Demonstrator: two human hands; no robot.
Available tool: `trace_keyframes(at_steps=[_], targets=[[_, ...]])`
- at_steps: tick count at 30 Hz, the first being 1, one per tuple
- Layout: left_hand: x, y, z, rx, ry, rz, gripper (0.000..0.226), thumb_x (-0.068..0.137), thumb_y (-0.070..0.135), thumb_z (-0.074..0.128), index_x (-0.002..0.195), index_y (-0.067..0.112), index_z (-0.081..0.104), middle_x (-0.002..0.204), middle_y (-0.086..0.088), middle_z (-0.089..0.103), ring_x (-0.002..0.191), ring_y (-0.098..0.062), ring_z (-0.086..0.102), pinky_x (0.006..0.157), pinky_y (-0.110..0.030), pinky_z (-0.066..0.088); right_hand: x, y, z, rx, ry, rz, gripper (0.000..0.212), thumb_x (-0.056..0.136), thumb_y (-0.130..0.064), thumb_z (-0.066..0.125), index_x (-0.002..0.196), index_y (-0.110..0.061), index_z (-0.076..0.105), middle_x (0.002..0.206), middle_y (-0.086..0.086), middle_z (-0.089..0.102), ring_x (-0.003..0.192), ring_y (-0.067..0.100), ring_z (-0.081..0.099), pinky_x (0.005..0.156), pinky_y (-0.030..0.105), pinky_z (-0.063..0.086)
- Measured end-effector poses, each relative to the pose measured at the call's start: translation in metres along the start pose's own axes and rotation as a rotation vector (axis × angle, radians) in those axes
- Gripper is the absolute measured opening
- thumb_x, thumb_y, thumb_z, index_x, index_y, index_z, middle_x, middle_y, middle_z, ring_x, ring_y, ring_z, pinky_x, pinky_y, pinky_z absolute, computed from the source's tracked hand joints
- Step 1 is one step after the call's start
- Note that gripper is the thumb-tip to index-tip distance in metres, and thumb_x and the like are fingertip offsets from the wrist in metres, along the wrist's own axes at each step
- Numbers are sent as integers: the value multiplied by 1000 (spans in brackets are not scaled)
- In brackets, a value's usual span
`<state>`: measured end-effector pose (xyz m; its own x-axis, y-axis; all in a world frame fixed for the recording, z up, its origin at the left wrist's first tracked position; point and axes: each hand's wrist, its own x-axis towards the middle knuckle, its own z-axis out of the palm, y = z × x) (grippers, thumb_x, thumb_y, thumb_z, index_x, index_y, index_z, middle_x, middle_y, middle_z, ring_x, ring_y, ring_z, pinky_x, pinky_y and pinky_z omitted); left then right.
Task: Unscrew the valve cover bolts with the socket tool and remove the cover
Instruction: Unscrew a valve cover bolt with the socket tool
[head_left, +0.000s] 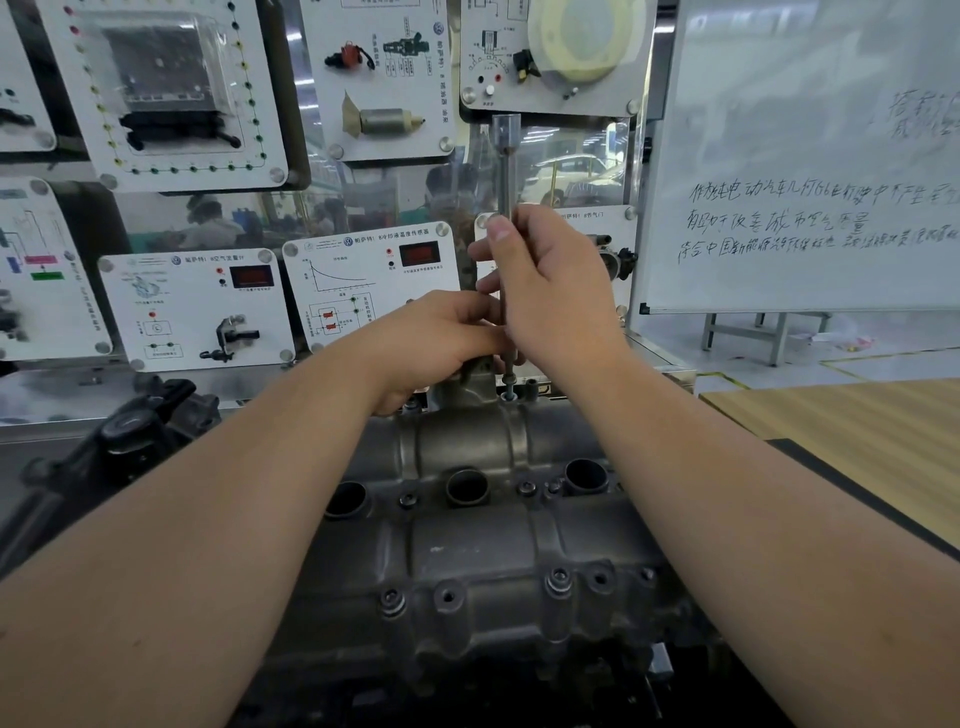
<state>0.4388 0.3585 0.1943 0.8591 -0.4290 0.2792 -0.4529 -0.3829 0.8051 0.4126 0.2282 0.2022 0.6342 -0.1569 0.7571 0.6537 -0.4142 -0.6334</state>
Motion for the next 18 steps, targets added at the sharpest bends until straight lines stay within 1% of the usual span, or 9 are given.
trace_keyframes(at_steps=[2,4,7,8,10,12,14,15,18], targets=[[0,0,0,-5,-5,7,16,98,9,65,112,6,73,110,-18,76,112,-32,68,103,-40,52,0,-1,0,-7,-8,7,20,107,-31,46,97,-23,61,88,-14,71,70,5,67,73,43,60],[0,1,0,3,3,16,17,99,12,66,112,3,73,108,-18,76,111,-33,69,105,-44,52,0,0,0,16,-12,23,19,108,-31,45,101,-23,60,89,-12,72,72,6,67,75,44,60],[1,1,0,26,4,22,21,98,13,67,115,1,71,107,-17,77,111,-35,69,107,-51,50,0,1,0,54,-9,43,12,104,-39,54,112,-29,52,91,-9,74,81,9,70,80,45,59],[1,1,0,28,4,22,22,98,12,67,116,1,70,107,-17,77,111,-37,69,107,-54,49,1,2,0,60,-7,48,12,103,-39,56,110,-31,51,91,-8,75,83,9,71,82,45,59],[1,0,0,25,9,19,23,96,10,68,117,-1,69,107,-18,77,113,-39,68,108,-57,47,1,2,-1,68,-10,43,7,103,-34,57,98,-31,52,86,-11,75,78,7,70,80,43,60],[0,0,0,19,16,11,22,96,11,69,114,-1,70,105,-17,77,112,-37,68,107,-53,49,1,1,-1,47,-19,31,12,105,-30,53,94,-30,54,81,-13,73,71,5,68,74,38,60],[-1,1,0,7,11,2,18,96,10,68,109,0,73,106,-17,77,109,-32,71,103,-42,52,0,0,-1,8,-32,22,14,107,-29,49,97,-25,58,83,-13,72,69,3,66,69,32,57],[-1,2,1,1,5,0,17,96,9,67,108,0,74,107,-18,77,106,-29,72,102,-40,52,0,-1,-1,-10,-37,21,16,108,-29,47,99,-23,59,85,-13,72,69,2,66,68,30,55],[-3,3,1,-16,-11,1,17,97,9,66,109,-1,73,109,-23,75,97,-24,69,105,-45,50,0,-2,-1,10,-38,56,20,108,-28,44,104,-21,62,88,-10,73,71,7,66,65,29,52]])
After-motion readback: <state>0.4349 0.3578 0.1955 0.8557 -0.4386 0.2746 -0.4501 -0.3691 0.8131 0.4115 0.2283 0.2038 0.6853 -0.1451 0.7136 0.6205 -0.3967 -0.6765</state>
